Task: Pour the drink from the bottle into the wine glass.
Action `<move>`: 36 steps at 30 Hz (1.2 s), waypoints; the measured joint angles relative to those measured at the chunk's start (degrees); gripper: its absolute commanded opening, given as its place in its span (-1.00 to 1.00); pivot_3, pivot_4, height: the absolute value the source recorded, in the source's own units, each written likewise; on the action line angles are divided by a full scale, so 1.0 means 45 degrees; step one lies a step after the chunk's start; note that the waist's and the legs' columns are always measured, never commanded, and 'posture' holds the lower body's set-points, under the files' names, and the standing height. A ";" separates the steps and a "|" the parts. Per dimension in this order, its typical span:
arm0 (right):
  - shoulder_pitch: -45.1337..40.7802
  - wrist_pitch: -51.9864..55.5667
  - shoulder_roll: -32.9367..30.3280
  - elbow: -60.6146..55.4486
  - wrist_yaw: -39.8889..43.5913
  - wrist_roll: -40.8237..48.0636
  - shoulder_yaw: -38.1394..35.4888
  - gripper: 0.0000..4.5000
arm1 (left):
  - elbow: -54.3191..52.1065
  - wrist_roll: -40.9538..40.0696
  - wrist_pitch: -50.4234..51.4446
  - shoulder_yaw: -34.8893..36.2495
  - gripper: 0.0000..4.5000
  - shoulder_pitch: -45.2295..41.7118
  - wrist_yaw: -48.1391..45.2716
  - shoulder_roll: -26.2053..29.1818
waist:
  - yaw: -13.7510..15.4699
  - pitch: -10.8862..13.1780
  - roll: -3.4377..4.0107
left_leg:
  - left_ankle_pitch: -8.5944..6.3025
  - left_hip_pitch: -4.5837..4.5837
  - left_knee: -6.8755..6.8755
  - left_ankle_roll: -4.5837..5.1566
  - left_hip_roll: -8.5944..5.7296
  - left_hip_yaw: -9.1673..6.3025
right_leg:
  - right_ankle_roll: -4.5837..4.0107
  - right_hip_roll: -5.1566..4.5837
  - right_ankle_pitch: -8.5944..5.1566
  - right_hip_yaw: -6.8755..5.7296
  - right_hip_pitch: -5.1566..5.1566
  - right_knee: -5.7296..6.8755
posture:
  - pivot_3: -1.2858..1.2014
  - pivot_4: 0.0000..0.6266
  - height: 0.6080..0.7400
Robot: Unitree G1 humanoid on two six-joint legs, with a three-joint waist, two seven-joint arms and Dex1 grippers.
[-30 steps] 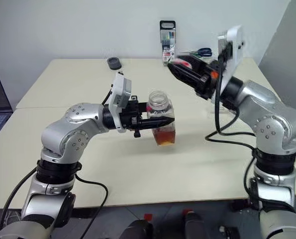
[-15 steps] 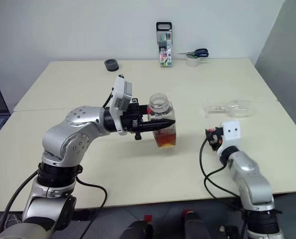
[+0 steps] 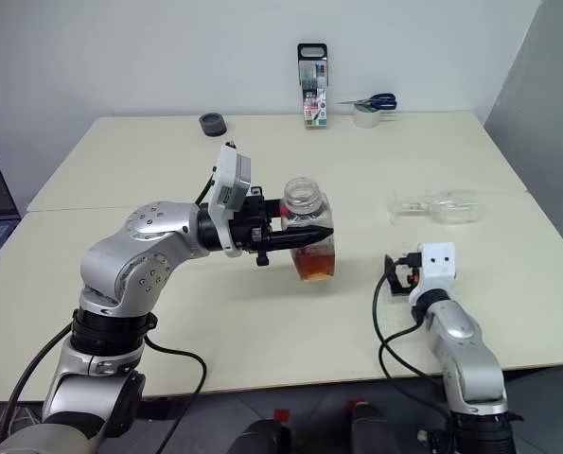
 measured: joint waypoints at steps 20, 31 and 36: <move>-0.0284 0.0215 0.0406 -0.0066 0.0069 -0.0055 0.0028 0.98 | -0.0001 0.0000 0.0000 0.0000 -0.18 0.0000 0.0027 -0.0024 | -0.0003 0.0000 0.0000 | 0.0000 0.0006 -0.0003 0.0000 0.0000 -0.0001 | 0.0000 0.0001 0.0000 0.0000 0.0005 0.0000 | 0.03 -0.52 1.00; -0.0695 0.0497 -0.0490 -0.0941 0.1924 0.1267 -0.0172 0.98 | 0.0084 0.0192 -0.0034 0.0056 -0.18 -0.0023 0.0832 -0.0068 | -0.0001 0.0003 0.0004 | -0.0003 0.0007 -0.0002 0.0005 -0.0002 -0.0004 | 0.0001 0.0000 -0.0001 -0.0003 0.0009 -0.0004 | 0.03 -0.52 1.00; -0.1713 0.0996 -0.3718 -0.3080 0.6234 0.4043 -0.0243 0.98 | 0.1518 0.1660 -0.0650 0.0322 -0.18 -0.0429 0.2630 -0.0113 | -0.0017 0.0010 -0.0001 | -0.0029 0.0065 -0.0010 0.0051 0.0006 -0.0041 | 0.0008 0.0019 -0.0005 -0.0039 0.0099 -0.0048 | 0.03 -0.52 1.00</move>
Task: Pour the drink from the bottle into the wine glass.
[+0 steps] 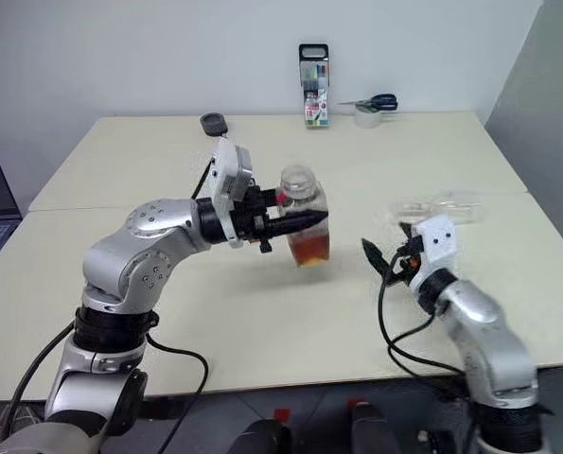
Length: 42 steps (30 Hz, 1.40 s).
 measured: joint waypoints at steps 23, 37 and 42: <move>-0.5095 0.1011 0.0561 0.2340 0.2149 0.2084 0.1685 0.98 | 0.4381 0.3088 -0.3019 0.4468 -0.18 0.0848 0.7114 -0.0174 | 0.0230 0.0006 -0.0021 | 0.0026 -0.0060 0.0000 -0.0056 -0.0021 -0.0066 | 0.0006 -0.0124 0.0012 -0.0025 -0.0008 -0.0083 | 0.03 -0.52 1.00; -0.5024 0.1039 0.0889 0.2274 0.1622 0.1914 0.1689 0.98 | 0.6203 0.2422 -0.4309 0.4630 -0.18 0.1171 0.6089 -0.0322 | 0.0183 0.0006 -0.0021 | 0.0025 -0.0060 -0.0012 -0.0056 -0.0019 -0.0064 | 0.0006 -0.0122 0.0014 -0.0029 -0.0009 -0.0100 | 0.03 -0.52 1.00; -0.5022 0.1040 0.0901 0.2263 0.1517 0.1908 0.1688 0.98 | 0.6714 0.2361 -0.4744 0.4630 -0.18 0.1186 0.5774 -0.0374 | 0.0129 0.0006 -0.0021 | 0.0025 -0.0060 -0.0013 -0.0055 -0.0018 -0.0063 | 0.0006 -0.0122 0.0015 -0.0029 -0.0008 -0.0101 | 0.03 -0.52 1.00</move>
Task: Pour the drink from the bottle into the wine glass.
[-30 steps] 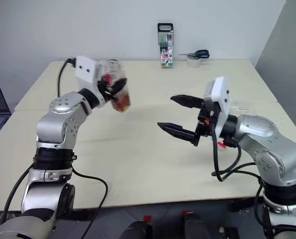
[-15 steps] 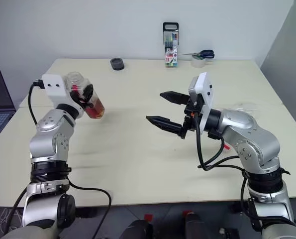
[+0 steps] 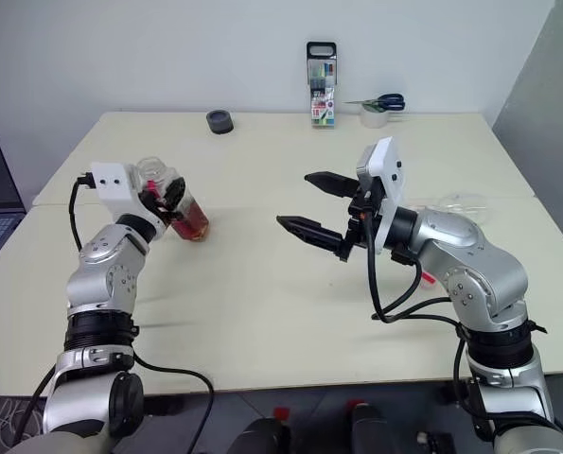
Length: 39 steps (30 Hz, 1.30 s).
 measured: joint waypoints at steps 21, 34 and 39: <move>0.0005 -0.0001 0.0021 -0.0013 -0.0249 -0.0031 0.0012 1.00 | -0.0119 0.0007 -0.0401 -0.0003 0.99 0.0898 0.0253 -0.0489 | -0.0044 0.0000 0.0000 | 0.0000 0.0001 -0.0004 0.0001 0.0001 -0.0005 | 0.0000 0.0000 0.0000 0.0004 0.0000 -0.0001 | 0.03 -0.52 1.00; 0.2154 0.0428 0.0697 -0.1878 -0.1873 0.0001 0.0196 1.00 | -0.5633 -0.0407 0.2685 -0.0084 0.99 0.4875 0.1350 -0.0979 | -0.0045 -0.0005 -0.0004 | -0.0003 0.0002 -0.0016 0.0000 0.0010 -0.0006 | 0.0001 0.0001 0.0000 0.0012 0.0004 -0.0013 | 0.03 -0.52 1.00; 0.3576 0.0588 0.0821 -0.2561 -0.2985 -0.0083 0.0179 1.00 | -0.8263 -0.0355 0.4190 -0.0287 0.99 0.6836 0.1241 -0.0355 | -0.0043 -0.0004 -0.0003 | -0.0014 0.0034 -0.0017 0.0021 0.0010 -0.0021 | 0.0001 0.0007 -0.0001 -0.0004 0.0055 -0.0025 | 0.03 -0.52 1.00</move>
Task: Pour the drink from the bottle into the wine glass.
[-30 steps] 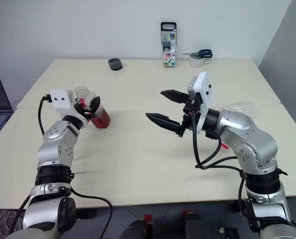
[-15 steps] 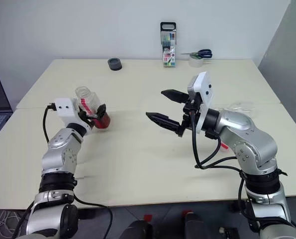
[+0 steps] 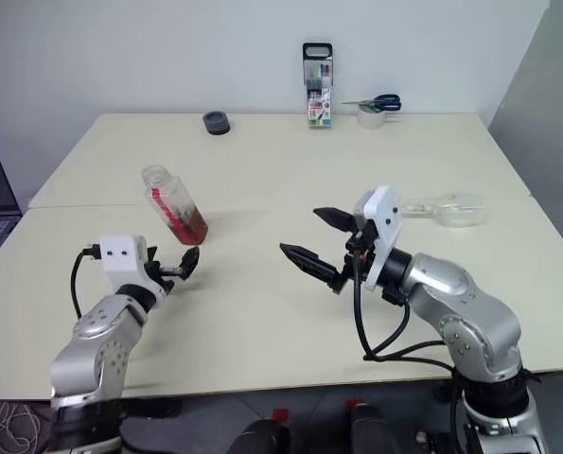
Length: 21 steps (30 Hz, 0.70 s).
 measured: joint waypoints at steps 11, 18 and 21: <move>0.1023 0.0032 0.0666 0.2897 -0.2570 -0.1502 -0.1572 1.00 | -0.3548 -0.2991 0.2317 -0.2156 0.99 -0.1247 -0.4079 0.1649 | 0.0031 0.0001 0.0001 | 0.0010 0.0031 0.0004 -0.0017 0.0006 0.0017 | 0.0006 0.0072 0.0000 0.0006 0.0046 -0.0015 | 0.03 -0.52 1.00; -0.0607 0.0036 0.2185 0.5850 -0.4605 -0.1331 -0.4132 1.00 | -0.3754 -0.4371 0.2628 -0.2927 0.99 -0.2974 -0.6125 0.2356 | -0.0102 0.0007 0.0021 | 0.0009 0.0050 -0.0011 -0.0015 0.0021 0.0058 | 0.0003 0.0093 0.0001 0.0016 0.0035 -0.0004 | 0.03 -0.52 1.00; -0.1411 -0.0041 0.3051 0.7117 -0.5211 -0.0759 -0.5159 1.00 | -0.3516 -0.4349 0.2455 -0.3120 0.99 -0.3124 -0.6845 0.2772 | -0.0111 0.0009 0.0027 | 0.0006 0.0053 -0.0027 -0.0009 0.0023 0.0058 | 0.0001 0.0108 0.0001 0.0015 0.0035 -0.0008 | 0.03 -0.52 1.00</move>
